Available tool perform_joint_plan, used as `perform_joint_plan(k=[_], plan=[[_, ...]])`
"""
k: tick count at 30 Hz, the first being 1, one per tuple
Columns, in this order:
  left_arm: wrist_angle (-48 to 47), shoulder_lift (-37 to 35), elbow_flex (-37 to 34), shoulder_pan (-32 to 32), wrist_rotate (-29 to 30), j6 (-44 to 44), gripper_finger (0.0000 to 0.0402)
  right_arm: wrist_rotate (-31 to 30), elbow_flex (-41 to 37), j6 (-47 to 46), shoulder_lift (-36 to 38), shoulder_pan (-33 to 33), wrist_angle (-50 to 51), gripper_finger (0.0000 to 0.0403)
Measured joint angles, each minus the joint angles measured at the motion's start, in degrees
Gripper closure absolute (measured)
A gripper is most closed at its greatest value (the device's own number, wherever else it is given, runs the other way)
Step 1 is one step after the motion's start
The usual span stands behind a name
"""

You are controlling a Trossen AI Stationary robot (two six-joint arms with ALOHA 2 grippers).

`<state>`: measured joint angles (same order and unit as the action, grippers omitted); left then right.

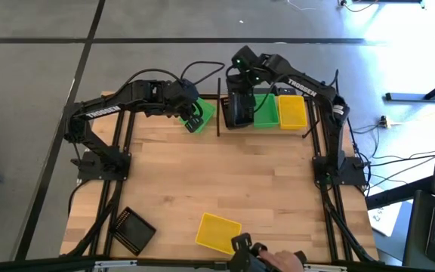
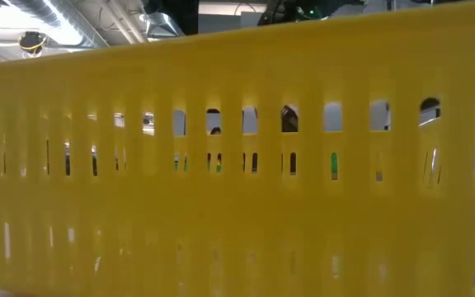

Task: Stack baskets on shelf by color
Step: Stack the top black basket on the black basket on the shelf

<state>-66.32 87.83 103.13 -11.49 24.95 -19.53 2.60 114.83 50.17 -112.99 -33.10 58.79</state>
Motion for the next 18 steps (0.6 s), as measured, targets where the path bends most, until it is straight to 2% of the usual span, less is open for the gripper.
perform_joint_plan(k=[18], plan=[[-0.02, 0.00, 0.00, 0.00, 0.94, 0.02, 0.0343, 0.07, -2.73, 2.58, 0.04, -0.15, -1.38, 0.0402]])
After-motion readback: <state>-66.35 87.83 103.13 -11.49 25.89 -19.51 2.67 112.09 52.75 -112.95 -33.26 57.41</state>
